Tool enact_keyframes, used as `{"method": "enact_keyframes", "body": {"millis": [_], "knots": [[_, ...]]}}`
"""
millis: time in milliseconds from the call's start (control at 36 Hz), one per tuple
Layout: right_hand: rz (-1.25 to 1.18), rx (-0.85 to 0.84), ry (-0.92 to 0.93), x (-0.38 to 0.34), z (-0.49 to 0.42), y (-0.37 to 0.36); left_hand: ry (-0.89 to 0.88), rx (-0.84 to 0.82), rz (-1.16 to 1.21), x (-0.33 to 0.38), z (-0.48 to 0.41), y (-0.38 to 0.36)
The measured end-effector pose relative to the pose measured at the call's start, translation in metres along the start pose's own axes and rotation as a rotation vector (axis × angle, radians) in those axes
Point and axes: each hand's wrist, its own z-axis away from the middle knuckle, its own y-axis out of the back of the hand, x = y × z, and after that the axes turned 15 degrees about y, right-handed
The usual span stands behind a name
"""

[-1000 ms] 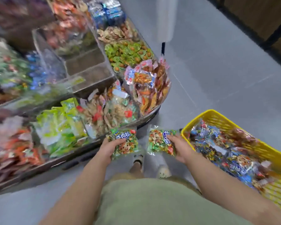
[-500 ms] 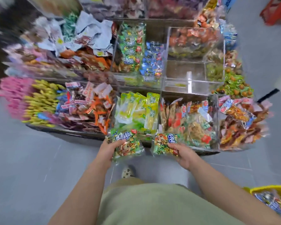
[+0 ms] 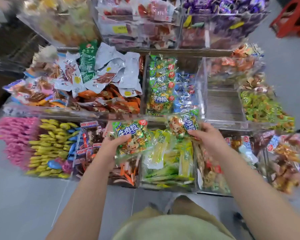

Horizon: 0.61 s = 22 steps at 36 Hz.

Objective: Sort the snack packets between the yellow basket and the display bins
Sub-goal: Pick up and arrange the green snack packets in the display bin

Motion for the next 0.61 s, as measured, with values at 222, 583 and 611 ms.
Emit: {"method": "enact_keyframes", "body": {"millis": [222,583,611], "knots": [[0.718,-0.271,0.450,-0.075,-0.111,-0.021,-0.118,0.003,0.048,0.039,-0.006,-0.025],[0.791,-0.053,0.442,-0.018,-0.125,-0.075,-0.171,0.025,0.015,0.080,-0.014,-0.023],[0.695,-0.040,0.361,-0.014,-0.123,-0.074,-0.170,0.009,0.010,0.084,-0.016,-0.021]]}}
